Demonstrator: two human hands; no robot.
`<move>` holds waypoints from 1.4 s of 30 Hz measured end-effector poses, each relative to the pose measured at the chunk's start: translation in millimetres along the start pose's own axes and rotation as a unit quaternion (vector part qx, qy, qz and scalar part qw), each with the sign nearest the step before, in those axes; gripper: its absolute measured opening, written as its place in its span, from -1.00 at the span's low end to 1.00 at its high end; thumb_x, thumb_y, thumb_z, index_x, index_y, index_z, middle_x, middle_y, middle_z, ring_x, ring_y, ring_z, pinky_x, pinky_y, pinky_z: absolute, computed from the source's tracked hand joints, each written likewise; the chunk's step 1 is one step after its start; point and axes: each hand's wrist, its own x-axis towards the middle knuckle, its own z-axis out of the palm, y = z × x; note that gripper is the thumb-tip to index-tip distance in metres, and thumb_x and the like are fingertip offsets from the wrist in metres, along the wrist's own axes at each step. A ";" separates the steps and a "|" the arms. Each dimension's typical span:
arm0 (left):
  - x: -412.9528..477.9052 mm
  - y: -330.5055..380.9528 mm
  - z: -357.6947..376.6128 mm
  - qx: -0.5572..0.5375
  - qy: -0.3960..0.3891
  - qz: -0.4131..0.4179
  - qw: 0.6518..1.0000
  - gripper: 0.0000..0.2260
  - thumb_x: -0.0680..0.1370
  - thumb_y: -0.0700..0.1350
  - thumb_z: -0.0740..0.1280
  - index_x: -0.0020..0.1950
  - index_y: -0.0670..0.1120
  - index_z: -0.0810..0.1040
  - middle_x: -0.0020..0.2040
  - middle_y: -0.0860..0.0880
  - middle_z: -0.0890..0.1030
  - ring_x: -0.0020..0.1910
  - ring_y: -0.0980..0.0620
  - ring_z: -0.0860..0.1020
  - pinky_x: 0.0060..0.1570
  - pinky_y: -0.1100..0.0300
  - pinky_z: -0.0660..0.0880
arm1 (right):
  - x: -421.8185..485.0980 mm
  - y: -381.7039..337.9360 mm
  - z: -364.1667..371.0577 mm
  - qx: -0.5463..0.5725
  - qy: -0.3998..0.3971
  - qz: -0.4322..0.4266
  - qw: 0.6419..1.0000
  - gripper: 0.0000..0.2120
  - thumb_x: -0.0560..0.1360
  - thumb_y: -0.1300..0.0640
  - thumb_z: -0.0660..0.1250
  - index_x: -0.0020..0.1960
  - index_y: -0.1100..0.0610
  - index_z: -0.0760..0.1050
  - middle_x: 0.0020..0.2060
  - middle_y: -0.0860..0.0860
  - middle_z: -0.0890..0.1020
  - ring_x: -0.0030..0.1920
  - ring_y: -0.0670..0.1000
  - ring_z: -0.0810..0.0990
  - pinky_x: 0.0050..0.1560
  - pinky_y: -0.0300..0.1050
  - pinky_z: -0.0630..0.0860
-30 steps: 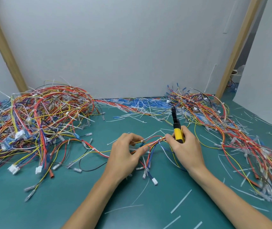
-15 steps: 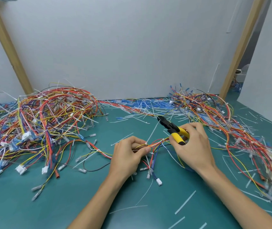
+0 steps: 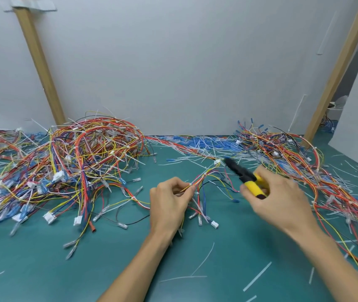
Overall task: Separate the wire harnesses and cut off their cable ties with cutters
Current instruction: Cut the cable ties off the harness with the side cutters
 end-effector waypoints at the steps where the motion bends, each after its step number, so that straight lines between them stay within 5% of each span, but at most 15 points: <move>1: -0.5 0.8 0.2 0.000 0.008 0.002 1.000 -0.88 0.45 -0.08 0.53 -0.27 -0.03 0.68 -0.35 0.16 0.68 -0.30 0.29 0.65 -0.17 0.24 0.59 | -2.9 -3.6 3.6 -0.032 -0.039 0.011 0.999 -0.67 0.31 -0.29 0.21 -0.15 -0.05 0.33 -0.39 -0.13 0.49 -0.29 0.05 0.50 -0.34 -0.06 0.36; 8: -5.8 4.1 1.1 0.002 0.021 0.030 0.999 -0.83 0.45 -0.09 0.53 -0.31 -0.04 0.62 -0.34 0.15 0.68 -0.30 0.25 0.66 -0.19 0.15 0.60 | -20.9 -23.3 26.9 -0.081 -0.177 0.047 0.980 -0.65 0.35 -0.25 0.22 0.04 -0.10 0.32 -0.15 -0.10 0.43 -0.09 0.09 0.41 -0.14 -0.03 0.34; 12: -9.5 6.5 3.5 0.008 0.021 0.048 0.999 -0.83 0.46 -0.10 0.52 -0.31 -0.04 0.61 -0.33 0.18 0.68 -0.30 0.28 0.65 -0.20 0.17 0.59 | -24.2 -28.0 28.8 -0.075 -0.182 0.034 0.980 -0.67 0.39 -0.24 0.23 0.03 -0.05 0.34 -0.18 -0.10 0.43 -0.06 0.10 0.45 -0.04 0.00 0.39; 27: -10.9 4.1 4.8 0.016 0.000 0.072 0.997 -0.88 0.44 -0.21 0.49 -0.27 -0.04 0.64 -0.33 0.18 0.67 -0.29 0.27 0.65 -0.22 0.14 0.60 | -29.5 -26.7 44.9 -0.021 -0.128 0.016 0.991 -0.63 0.41 -0.33 0.20 -0.19 -0.02 0.29 -0.26 -0.10 0.50 -0.19 0.11 0.48 -0.29 -0.04 0.34; 36: -9.2 3.5 4.1 0.000 -0.016 0.040 0.999 -0.88 0.44 -0.16 0.50 -0.28 -0.04 0.64 -0.35 0.15 0.67 -0.31 0.22 0.66 -0.22 0.12 0.60 | -26.8 -24.3 42.5 -0.022 -0.121 -0.001 0.992 -0.59 0.49 -0.41 0.21 -0.05 -0.06 0.41 -0.20 -0.08 0.51 -0.10 0.10 0.49 -0.23 -0.04 0.35; 42: -6.2 2.4 1.3 -0.042 -0.051 0.013 0.998 -0.90 0.45 -0.18 0.51 -0.26 -0.07 0.65 -0.34 0.09 0.70 -0.29 0.18 0.69 -0.23 0.27 0.59 | -26.7 -27.4 41.7 0.022 -0.126 0.039 0.991 -0.57 0.42 -0.34 0.29 -0.25 0.03 0.43 -0.39 -0.06 0.52 -0.23 0.12 0.51 -0.31 -0.02 0.41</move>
